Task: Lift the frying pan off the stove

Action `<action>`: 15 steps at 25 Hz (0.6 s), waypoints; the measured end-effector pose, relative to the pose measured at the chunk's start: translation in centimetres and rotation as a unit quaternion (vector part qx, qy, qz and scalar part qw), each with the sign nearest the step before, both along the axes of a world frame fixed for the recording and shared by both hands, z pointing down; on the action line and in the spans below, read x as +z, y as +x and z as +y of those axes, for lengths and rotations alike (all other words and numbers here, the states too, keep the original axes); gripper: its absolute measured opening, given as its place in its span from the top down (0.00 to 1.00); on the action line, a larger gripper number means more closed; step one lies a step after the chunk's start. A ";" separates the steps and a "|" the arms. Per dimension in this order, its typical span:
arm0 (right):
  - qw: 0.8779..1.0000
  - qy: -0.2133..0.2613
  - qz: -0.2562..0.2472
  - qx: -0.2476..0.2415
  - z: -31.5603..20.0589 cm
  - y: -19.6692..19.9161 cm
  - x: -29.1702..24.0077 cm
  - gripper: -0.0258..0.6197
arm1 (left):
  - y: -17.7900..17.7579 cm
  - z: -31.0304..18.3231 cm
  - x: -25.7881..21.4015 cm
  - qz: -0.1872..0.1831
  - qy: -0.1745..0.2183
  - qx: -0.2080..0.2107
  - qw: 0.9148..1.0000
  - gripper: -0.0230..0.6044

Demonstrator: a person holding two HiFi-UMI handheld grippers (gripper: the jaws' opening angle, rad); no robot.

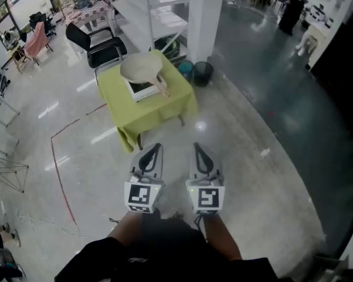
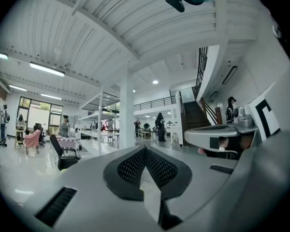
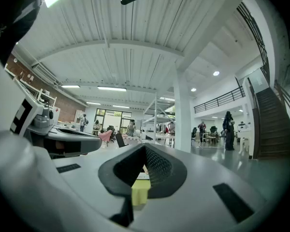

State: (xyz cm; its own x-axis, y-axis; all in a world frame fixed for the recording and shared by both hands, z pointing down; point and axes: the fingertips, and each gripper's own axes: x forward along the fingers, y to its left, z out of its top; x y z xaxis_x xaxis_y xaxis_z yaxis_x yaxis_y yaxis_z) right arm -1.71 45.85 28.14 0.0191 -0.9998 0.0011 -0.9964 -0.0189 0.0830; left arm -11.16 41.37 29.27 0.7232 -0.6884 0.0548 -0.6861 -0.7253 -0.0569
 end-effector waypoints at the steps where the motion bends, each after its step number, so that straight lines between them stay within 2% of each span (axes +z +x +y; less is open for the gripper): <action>1: 1.000 -0.003 0.001 0.000 0.4 0.1 0.4 0.94 | 0.1 0.4 0.2 0.001 -0.002 0.000 1.000 0.89; 11: 0.999 -0.026 -0.021 0.006 3.4 0.1 2.9 0.94 | -0.2 4.0 2.9 -0.015 -0.026 0.008 1.000 0.89; 15: 0.999 -0.043 -0.020 -0.006 3.8 -1.0 4.4 0.94 | -1.1 4.6 4.1 -0.021 -0.039 0.007 0.999 0.89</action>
State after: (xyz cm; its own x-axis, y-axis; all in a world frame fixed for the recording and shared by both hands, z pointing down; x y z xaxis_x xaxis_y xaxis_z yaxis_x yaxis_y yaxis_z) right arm -2.75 49.63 32.55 0.0057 -0.9961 0.0882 -0.9991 -0.0019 0.0431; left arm -12.27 46.00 33.39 0.7293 -0.6701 0.1382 -0.6735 -0.7387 -0.0279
